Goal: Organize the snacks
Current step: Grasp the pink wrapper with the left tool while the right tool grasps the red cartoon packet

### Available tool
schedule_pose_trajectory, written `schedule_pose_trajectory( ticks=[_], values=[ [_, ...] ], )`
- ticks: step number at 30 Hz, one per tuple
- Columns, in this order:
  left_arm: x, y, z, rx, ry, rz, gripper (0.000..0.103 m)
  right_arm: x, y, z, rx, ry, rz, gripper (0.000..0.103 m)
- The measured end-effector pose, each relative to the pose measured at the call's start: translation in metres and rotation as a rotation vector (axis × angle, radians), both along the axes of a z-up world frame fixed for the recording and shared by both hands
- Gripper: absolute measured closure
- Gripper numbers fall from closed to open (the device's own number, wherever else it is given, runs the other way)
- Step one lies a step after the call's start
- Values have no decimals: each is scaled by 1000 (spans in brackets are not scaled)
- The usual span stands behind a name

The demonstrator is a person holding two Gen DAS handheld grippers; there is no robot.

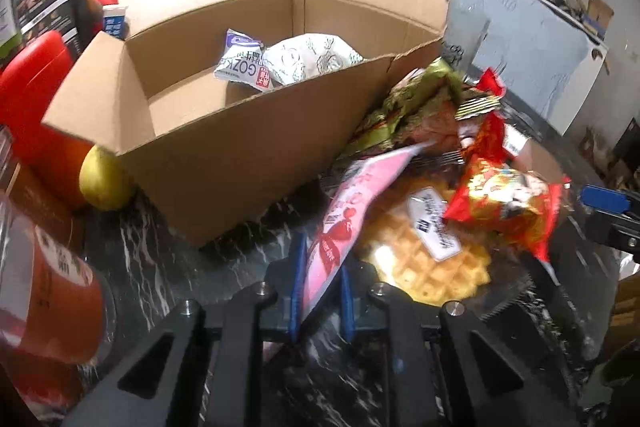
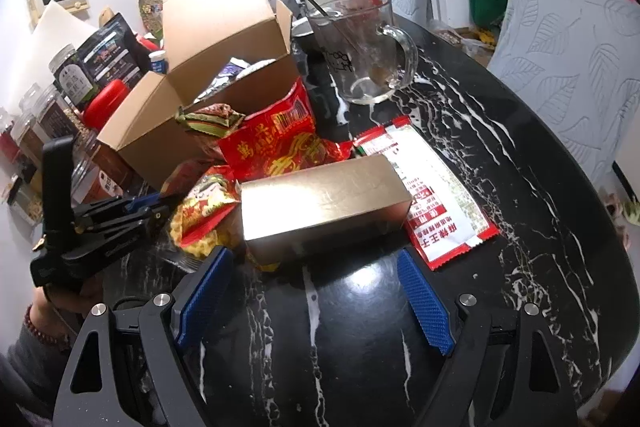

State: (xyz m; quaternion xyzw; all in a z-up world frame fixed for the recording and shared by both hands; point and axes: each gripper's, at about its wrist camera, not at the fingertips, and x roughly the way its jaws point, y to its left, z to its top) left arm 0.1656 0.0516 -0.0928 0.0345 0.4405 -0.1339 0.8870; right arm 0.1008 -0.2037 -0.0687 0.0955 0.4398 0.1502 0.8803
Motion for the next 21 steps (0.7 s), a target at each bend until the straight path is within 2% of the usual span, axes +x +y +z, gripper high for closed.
schedule_pose_trajectory(
  ticks=[4,8,10,16,21],
  values=[
    [-20,0,11,-41,-12,20,90,0,0,4,-6,-20,4,18],
    [-37,6,15,-138,29,59,94,1,1,8,-8,-33,19,18],
    [-45,8,16,-161,42,80,94,0,3,10,-9,-42,26,18],
    [-48,8,0,-135,80,105,94,-1,15,17,5,-71,76,18],
    [-48,11,-8,-125,80,131,94,0,32,27,-10,-120,142,18]
  ],
)
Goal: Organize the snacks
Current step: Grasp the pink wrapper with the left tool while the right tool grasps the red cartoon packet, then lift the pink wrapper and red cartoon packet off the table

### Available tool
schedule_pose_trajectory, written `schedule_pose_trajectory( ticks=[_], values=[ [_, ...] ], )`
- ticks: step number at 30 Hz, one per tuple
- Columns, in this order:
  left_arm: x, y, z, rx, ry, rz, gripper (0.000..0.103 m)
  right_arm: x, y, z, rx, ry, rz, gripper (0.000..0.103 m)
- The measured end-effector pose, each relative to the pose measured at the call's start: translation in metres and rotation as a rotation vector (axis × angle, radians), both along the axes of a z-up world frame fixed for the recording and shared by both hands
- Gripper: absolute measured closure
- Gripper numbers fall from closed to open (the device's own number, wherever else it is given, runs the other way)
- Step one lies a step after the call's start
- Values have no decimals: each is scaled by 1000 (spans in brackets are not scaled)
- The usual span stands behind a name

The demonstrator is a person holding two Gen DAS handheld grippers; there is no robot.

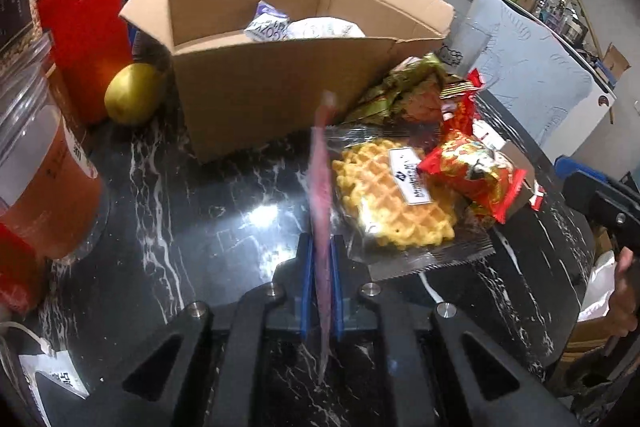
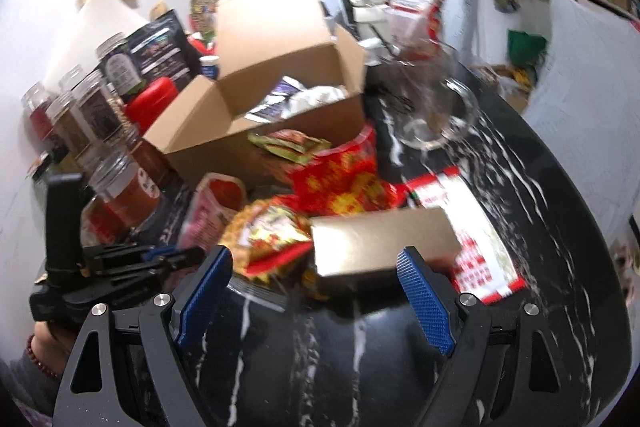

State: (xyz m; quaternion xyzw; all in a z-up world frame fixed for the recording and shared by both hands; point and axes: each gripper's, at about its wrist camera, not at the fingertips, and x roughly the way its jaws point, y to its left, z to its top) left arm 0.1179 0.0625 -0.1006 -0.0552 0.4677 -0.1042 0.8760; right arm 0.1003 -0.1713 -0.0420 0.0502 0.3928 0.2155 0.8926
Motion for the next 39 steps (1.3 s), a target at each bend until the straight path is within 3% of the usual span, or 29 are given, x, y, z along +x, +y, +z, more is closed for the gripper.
schedule_pose_trajectory(
  ticks=[4,8,9,16,19,21,23,39],
  values=[
    [7,6,-8,-34,20,26,94,6,16,1,-14,-17,51,19],
    [7,3,-6,-12,6,12,94,17,33,-2,-44,-17,117,28],
    [7,1,-4,1,-3,4,94,19,38,-3,-60,-17,134,33],
    [6,3,-2,-7,-5,-1,94,35,68,-11,-207,10,227,37],
    [6,6,-2,-14,1,7,94,43,77,-18,-261,37,248,45],
    [5,9,-1,-16,-3,14,94,47,82,-24,-292,46,264,59],
    [2,12,0,-16,-9,17,94,50,87,-32,-337,57,267,65],
    [-44,17,33,-43,-86,35,94,11,81,-18,-224,6,232,67]
  ],
)
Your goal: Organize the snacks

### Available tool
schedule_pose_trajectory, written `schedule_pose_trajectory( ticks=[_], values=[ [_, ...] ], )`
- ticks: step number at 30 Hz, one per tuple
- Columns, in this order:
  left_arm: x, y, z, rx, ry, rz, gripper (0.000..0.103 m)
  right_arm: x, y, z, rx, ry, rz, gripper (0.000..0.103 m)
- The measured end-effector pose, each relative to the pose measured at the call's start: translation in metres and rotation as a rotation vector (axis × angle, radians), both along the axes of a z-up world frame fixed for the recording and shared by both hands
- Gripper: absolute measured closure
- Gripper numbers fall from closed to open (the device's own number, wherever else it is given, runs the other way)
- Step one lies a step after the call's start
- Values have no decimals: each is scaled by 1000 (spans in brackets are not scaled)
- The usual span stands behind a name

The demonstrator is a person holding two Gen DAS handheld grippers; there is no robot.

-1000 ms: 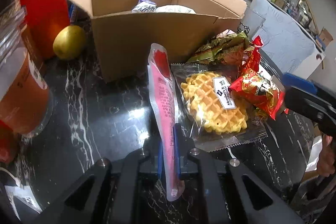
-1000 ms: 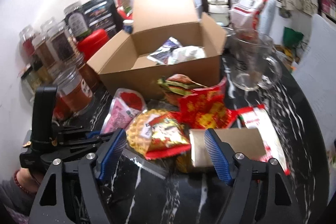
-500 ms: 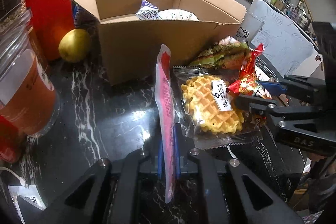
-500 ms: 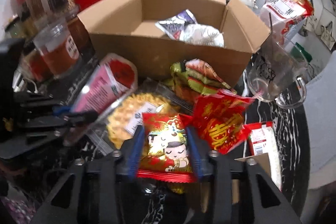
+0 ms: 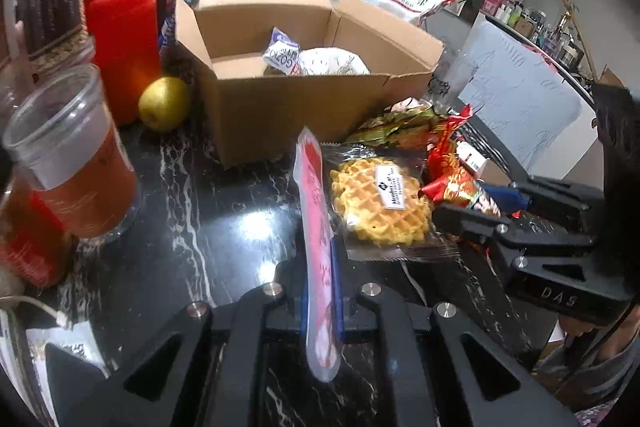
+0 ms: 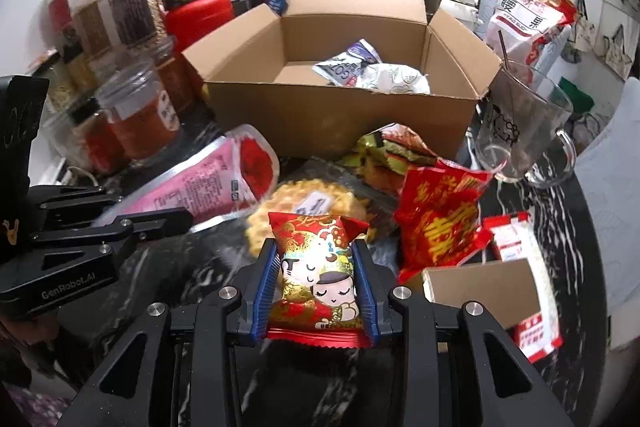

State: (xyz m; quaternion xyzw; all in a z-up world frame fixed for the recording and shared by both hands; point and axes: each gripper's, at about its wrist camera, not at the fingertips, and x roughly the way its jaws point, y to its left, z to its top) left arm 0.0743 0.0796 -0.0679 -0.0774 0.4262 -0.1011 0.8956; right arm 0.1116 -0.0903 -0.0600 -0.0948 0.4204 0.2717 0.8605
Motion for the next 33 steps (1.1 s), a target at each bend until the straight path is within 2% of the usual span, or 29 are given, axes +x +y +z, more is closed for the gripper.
schedule_pose_trajectory(
  ticks=[18,22,29,33],
  values=[
    [-44,-6,24,21,-95,61,94,-54,-19,9,111,-9,-7,67],
    [-45,-5,25,9,-108,81,94,-58,-19,10,117,-13,-4,67],
    [-40,-3,45,20,-178,96,94,-53,-18,18,140,-34,2,67],
    [-29,-4,40,37,-170,92,94,-45,-16,23,148,-43,2,67]
  ],
)
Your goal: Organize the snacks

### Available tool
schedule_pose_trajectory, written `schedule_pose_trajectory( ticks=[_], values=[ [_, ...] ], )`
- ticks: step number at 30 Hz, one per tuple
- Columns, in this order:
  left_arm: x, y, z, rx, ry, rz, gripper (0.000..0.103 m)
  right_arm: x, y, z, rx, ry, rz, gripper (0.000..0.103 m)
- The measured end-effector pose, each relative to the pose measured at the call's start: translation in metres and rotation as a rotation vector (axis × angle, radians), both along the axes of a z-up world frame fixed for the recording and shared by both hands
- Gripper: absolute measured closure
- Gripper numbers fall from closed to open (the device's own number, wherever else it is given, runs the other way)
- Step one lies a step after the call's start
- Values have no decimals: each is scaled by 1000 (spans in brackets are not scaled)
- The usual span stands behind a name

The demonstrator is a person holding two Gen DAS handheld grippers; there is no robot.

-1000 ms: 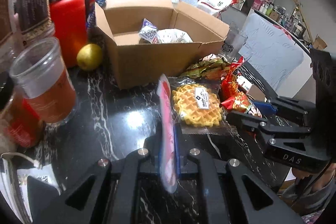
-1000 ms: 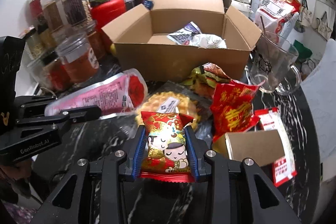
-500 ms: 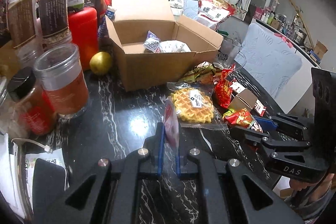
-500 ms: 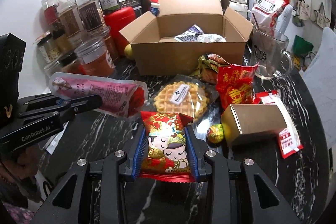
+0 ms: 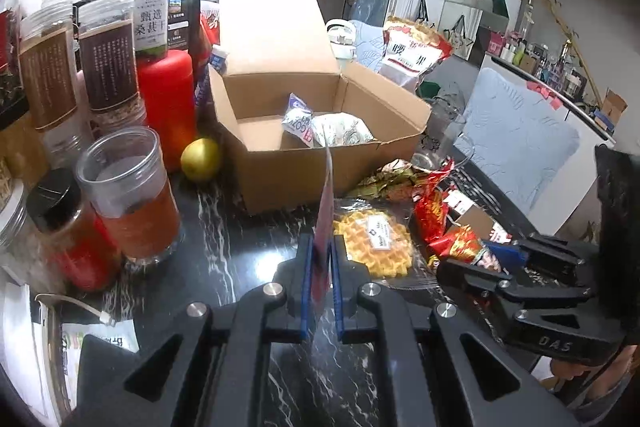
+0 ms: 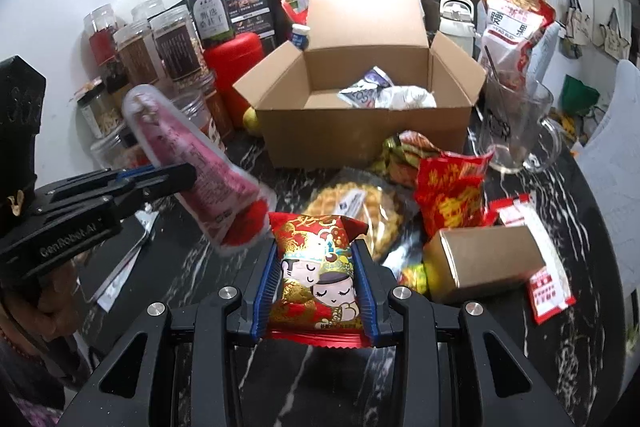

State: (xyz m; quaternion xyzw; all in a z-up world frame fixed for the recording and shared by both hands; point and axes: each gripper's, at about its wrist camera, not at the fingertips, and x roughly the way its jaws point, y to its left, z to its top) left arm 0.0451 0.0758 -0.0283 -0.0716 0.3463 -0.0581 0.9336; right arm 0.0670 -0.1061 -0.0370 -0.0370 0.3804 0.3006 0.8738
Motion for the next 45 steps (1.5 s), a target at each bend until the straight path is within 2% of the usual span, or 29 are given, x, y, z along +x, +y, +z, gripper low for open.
schedule_pose_trajectory(
  ticks=[5,16,19,22,25,33,36,40,45],
  values=[
    [8,4,-13,-27,39,-2,94,6,3,-2,-7,5,5,67],
    [14,9,4,0,-17,-4,97,19,5,-1,6,12,-2,67],
    [21,8,-9,7,24,-12,97,21,8,0,1,7,3,67],
    [25,10,-23,-26,77,-14,97,22,9,-3,-6,16,5,67],
    [29,15,-35,-61,136,4,97,22,8,-7,-12,27,3,67],
    [39,26,-57,-53,254,85,97,25,6,-19,-19,67,-9,67],
    [44,27,-63,-26,283,113,97,26,5,-21,-19,78,-13,67],
    [48,27,-70,-28,309,126,97,27,3,-22,-17,82,-22,67],
    [49,27,-70,0,307,153,97,29,-4,-23,-16,84,-44,67]
  ],
)
